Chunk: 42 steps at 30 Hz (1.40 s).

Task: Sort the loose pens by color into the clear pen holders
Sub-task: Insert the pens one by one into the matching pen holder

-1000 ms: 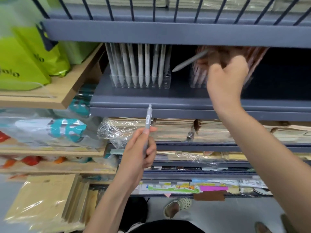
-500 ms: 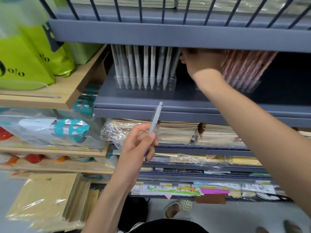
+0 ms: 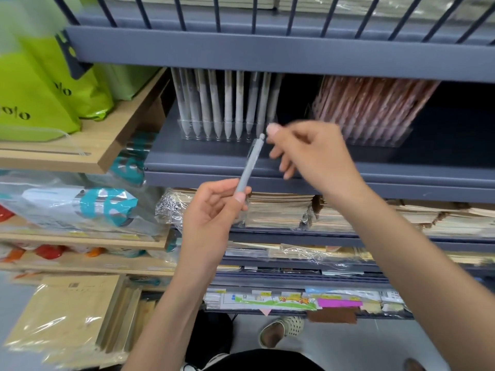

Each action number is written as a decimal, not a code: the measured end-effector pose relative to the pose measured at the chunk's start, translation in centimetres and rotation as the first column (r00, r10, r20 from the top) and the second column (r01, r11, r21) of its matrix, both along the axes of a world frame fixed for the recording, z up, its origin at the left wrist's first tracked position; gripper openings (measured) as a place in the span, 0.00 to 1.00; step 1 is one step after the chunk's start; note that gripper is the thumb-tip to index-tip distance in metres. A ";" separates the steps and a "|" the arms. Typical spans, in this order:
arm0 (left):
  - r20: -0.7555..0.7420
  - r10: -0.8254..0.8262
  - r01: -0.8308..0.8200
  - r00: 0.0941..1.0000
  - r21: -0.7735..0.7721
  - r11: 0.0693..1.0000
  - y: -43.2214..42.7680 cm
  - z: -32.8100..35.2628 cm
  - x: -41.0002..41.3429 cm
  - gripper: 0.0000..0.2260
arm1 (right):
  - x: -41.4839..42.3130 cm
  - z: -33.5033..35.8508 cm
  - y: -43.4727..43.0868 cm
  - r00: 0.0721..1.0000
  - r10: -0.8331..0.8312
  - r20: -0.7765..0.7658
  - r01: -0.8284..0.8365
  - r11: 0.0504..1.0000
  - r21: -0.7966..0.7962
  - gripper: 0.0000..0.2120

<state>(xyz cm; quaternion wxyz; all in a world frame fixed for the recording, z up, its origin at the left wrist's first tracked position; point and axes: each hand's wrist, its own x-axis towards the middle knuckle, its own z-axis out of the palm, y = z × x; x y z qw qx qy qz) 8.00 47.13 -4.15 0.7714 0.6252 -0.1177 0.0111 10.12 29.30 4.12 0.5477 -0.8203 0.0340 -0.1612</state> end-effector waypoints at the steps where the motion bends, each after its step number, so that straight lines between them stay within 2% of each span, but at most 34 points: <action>1: 0.009 0.010 -0.010 1.000 0.010 1.000 -0.3 0.1 0.0 0.08 | -0.9 -0.4 0.5 0.998 0.046 -0.030 -0.047 0.999 -0.003 0.11; 5: 0.120 0.040 -0.060 0.992 0.162 0.985 -1.0 0.5 -0.1 0.08 | -2.3 -1.3 1.4 0.992 0.104 -0.067 -0.101 0.994 0.047 0.07; 7: 0.275 0.029 -0.117 0.961 0.309 0.944 -0.9 1.1 0.2 0.07 | -2.5 -1.2 1.4 0.993 0.095 -0.064 -0.089 0.992 0.093 0.05; 10: 0.543 0.024 -0.306 0.839 0.435 0.847 -0.1 2.0 1.7 0.06 | -2.6 -0.6 0.5 0.999 -0.022 0.030 0.018 0.991 0.129 0.04; 13: 0.639 0.054 -0.514 0.767 0.562 0.648 1.4 2.3 5.3 0.08 | -2.0 0.4 -1.0 0.965 -0.214 0.154 0.201 0.975 0.096 0.05; 16: 0.610 0.064 -0.578 0.790 0.706 0.409 2.0 1.4 7.8 0.12 | -0.6 1.3 -1.8 0.917 -0.317 0.241 0.318 0.947 0.034 0.04; 18: 0.650 0.056 -0.625 0.758 0.698 0.348 1.8 0.3 7.9 0.13 | 0.3 1.6 -2.1 0.898 -0.330 0.290 0.355 0.934 -0.039 0.05; 20: 0.687 0.072 -0.661 0.723 0.659 0.358 1.5 -0.4 7.5 0.12 | 1.2 1.8 -2.1 0.897 -0.310 0.315 0.357 0.928 -0.104 0.07; 25: 0.690 0.103 -0.672 0.716 0.643 0.367 1.4 -0.7 7.7 0.13 | 3.4 1.7 -2.0 0.941 -0.218 0.257 0.273 0.941 -0.201 0.14; 28: 0.685 0.107 -0.667 0.721 0.644 0.376 1.3 -0.7 7.6 0.13 | 4.2 2.3 -1.9 0.946 -0.214 0.245 0.271 0.935 -0.228 0.15; 35: 0.674 0.132 -0.665 0.727 0.643 0.380 1.1 -0.7 7.5 0.13 | 5.4 2.8 -1.5 0.968 -0.184 0.173 0.243 0.867 -0.435 0.14; 38: 0.668 0.152 -0.666 0.728 0.638 0.386 0.9 -0.7 7.4 0.12 | 5.9 2.4 -1.3 0.963 -0.225 0.146 0.264 0.893 -0.364 0.12; 40: 0.666 0.171 -0.670 0.726 0.629 0.394 0.7 -0.8 7.3 0.11 | 6.4 1.9 -1.2 0.961 -0.250 0.115 0.272 0.930 -0.247 0.06; 42: 0.664 0.185 -0.673 0.725 0.625 0.396 0.6 -0.9 7.3 0.11 | 6.6 1.4 -1.1 0.960 -0.254 0.119 0.269 0.953 -0.142 0.07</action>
